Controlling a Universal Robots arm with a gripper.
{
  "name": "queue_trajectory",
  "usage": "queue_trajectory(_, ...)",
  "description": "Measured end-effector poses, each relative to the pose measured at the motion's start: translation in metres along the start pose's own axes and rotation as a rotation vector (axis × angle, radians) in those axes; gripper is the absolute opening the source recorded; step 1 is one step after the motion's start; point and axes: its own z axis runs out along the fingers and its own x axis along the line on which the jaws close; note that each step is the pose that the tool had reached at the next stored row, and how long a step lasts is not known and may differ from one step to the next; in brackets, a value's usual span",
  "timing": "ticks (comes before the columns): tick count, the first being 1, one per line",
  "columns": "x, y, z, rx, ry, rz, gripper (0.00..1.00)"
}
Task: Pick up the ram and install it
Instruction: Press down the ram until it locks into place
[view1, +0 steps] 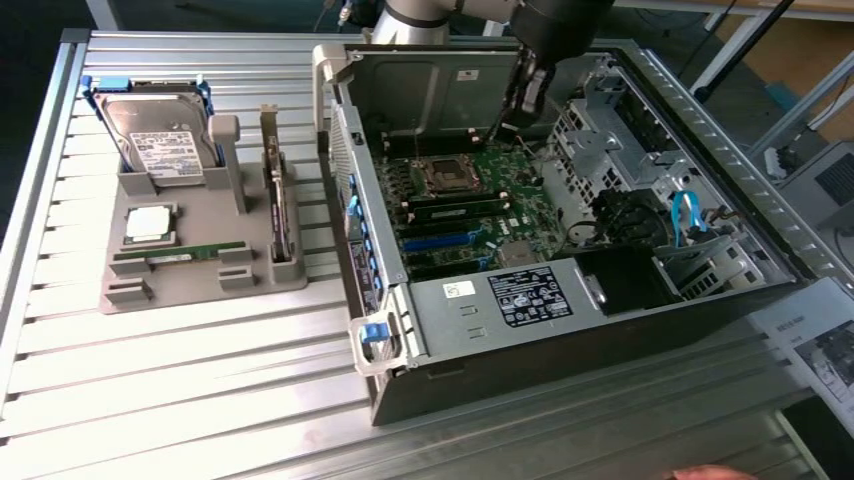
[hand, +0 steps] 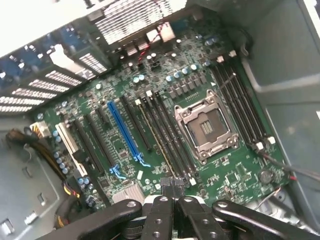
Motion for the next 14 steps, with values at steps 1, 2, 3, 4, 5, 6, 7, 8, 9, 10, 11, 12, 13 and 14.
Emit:
queue_trajectory(1,0.0,0.0,0.0,0.0005,0.0002,0.015,0.1)
queue_trajectory(2,0.0,0.0,0.0,0.001,0.0004,0.033,0.1)
queue_trajectory(3,0.0,0.0,0.0,0.0014,0.0006,0.046,0.1)
queue_trajectory(4,0.0,0.0,0.0,0.002,0.0008,0.065,0.1)
queue_trajectory(5,0.0,0.0,0.0,0.0025,0.0009,0.082,0.1)
queue_trajectory(6,0.0,0.0,0.0,0.003,0.0012,0.101,0.1)
queue_trajectory(7,0.0,0.0,0.0,0.0034,0.0013,0.115,0.1)
queue_trajectory(8,0.0,0.0,0.0,0.0039,0.0016,0.13,0.1)
queue_trajectory(9,0.0,0.0,0.0,0.0044,0.0017,0.146,0.1)
queue_trajectory(10,0.0,0.0,0.0,0.0048,0.0019,0.16,0.1)
queue_trajectory(11,0.0,0.0,0.0,0.0052,0.002,0.175,0.1)
queue_trajectory(12,0.0,0.0,0.0,0.0058,0.0022,0.192,0.1)
queue_trajectory(13,0.0,0.0,0.0,0.0063,0.0025,0.207,0.1)
queue_trajectory(14,0.0,0.0,0.0,0.0072,0.0028,0.238,0.1)
